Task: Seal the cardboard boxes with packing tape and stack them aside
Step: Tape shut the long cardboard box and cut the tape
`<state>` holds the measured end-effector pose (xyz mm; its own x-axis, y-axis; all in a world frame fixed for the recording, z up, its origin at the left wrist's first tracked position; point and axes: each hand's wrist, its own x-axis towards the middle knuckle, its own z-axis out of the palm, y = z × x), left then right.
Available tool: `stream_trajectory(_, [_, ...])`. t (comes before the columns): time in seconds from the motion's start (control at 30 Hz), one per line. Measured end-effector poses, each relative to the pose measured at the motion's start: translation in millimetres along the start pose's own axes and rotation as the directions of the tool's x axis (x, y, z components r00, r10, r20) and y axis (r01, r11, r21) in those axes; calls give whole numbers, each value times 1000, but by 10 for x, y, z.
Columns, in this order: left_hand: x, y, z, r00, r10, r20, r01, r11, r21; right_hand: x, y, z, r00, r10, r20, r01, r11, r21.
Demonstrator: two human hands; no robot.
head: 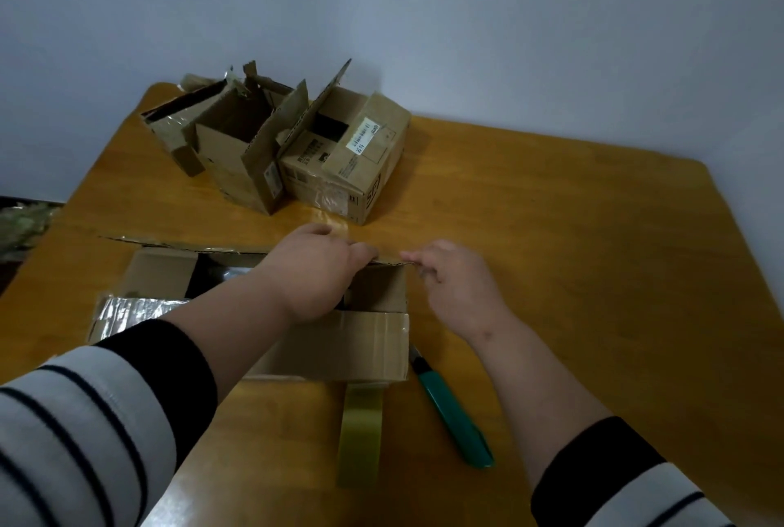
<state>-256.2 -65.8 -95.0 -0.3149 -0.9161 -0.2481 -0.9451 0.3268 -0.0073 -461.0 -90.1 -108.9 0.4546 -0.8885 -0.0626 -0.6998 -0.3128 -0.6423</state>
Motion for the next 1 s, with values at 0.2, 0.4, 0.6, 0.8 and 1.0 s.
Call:
stream_trajectory(0.2, [3,8,-25,1000,-12,-7,12,999,-40,57,22,-121,986,-78,148,121,943,-309])
stream_trajectory(0.4, [4,-4,-29,1000,-9,4,9,999,-53,18,19,-133,974,-198,106,223,901,-371])
stream_trajectory(0.6, [-7,9,-19,1000,-6,-18,5,999,-54,35,16,-92,971,-236,25,228,896,-382])
stream_trajectory(0.8, [-37,58,-82,1000,-14,20,15,999,-45,37,-33,-46,967,-239,-86,181,887,-425])
stream_trajectory(1.0, [-148,0,-162,995,-83,53,92,977,-191,4,-68,-43,962,-261,-76,207,885,-416])
